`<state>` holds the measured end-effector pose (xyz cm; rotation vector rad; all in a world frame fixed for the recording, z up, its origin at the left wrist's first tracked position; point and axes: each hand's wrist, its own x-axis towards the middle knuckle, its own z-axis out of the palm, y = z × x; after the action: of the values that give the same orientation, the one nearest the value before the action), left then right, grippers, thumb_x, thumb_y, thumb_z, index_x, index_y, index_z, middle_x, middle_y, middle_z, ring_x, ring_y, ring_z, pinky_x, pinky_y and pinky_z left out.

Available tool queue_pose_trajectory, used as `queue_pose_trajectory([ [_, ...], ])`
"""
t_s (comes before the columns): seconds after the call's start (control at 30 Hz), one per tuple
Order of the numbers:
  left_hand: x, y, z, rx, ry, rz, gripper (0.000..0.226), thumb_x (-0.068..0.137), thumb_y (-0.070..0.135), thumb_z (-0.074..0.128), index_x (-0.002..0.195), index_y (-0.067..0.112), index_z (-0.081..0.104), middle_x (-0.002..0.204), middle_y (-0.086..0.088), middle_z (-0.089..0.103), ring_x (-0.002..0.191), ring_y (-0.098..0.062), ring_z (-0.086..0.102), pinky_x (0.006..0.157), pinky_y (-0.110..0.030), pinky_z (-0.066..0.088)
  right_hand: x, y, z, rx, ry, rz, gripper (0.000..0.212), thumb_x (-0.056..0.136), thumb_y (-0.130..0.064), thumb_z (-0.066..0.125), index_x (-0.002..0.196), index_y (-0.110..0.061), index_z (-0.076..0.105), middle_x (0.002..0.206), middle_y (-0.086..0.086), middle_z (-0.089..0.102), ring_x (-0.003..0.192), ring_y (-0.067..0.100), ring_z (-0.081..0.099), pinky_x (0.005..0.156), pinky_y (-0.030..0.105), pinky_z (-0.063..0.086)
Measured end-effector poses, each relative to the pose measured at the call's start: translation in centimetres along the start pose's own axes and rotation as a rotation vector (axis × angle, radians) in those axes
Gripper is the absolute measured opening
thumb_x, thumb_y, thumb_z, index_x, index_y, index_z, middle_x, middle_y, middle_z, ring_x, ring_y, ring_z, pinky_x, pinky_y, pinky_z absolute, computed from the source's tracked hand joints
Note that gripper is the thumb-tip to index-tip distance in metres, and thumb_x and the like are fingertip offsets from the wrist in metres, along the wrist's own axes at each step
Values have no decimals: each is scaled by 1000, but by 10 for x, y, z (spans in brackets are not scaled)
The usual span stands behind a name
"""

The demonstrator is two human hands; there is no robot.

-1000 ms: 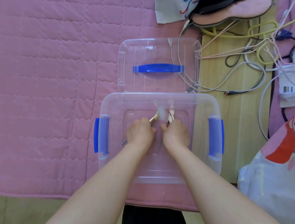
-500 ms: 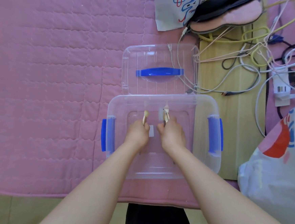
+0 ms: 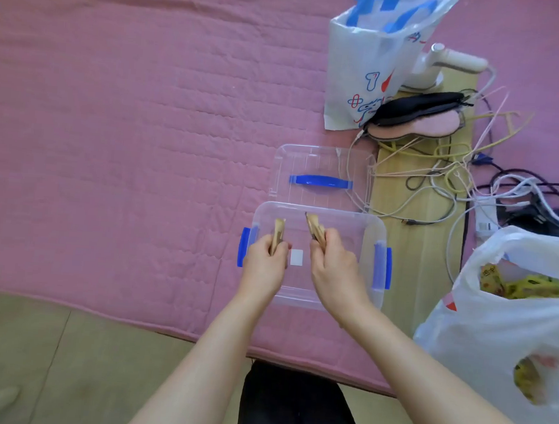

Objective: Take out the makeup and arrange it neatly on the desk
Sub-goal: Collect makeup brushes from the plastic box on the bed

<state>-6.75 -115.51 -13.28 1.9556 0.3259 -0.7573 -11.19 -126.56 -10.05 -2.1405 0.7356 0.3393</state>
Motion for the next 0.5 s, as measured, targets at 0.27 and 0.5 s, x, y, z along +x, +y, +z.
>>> queue_pose_trajectory([
  [0.27, -124, 32, -58, -164, 171, 11, 29, 86, 31, 54, 77, 3, 55, 56, 5, 50, 54, -19, 40, 57, -36, 34, -95, -67, -46, 128, -197, -161, 22, 102, -27, 35, 96, -10, 47, 82, 11, 59, 71, 26, 52, 58, 35, 36],
  [0.5, -234, 7, -106, -410, 394, 2, 30, 97, 30, 49, 87, 7, 65, 59, 3, 52, 44, -13, 37, 49, -29, 30, -171, -107, -48, 107, -351, -257, 21, 98, -28, 37, 80, -20, 41, 67, 1, 51, 54, 17, 41, 55, 32, 38],
])
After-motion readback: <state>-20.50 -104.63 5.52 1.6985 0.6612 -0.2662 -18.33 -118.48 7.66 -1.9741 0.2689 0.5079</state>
